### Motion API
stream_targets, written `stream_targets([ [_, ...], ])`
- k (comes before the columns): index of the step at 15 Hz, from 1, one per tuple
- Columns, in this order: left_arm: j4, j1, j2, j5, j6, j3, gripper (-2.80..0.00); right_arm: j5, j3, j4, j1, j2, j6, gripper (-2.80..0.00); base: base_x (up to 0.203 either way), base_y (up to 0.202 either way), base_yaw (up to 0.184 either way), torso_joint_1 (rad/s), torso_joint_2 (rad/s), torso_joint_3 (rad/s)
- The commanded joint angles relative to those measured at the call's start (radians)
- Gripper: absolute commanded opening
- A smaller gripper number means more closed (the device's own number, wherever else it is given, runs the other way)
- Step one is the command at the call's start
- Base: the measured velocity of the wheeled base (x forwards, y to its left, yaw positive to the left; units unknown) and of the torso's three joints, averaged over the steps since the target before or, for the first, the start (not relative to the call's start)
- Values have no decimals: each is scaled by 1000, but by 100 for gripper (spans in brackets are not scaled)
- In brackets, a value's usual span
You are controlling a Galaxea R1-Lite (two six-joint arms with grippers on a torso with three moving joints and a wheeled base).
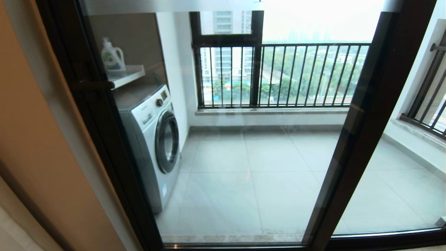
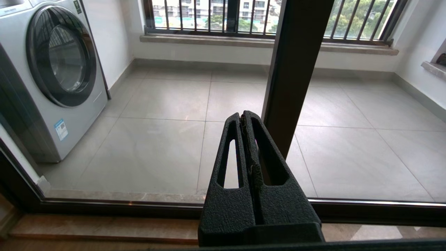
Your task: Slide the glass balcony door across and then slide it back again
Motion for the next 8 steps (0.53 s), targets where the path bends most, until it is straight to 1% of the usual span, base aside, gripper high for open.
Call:
stream_targets([
  [1,0,0,2,-1,0,0,-280,2,12,0,0,1,-8,-280,0,0,0,0,0,0],
  [8,0,0,2,-1,-1,0,-280,-6,12,-1,0,1,5,-280,0,0,0,0,0,0],
])
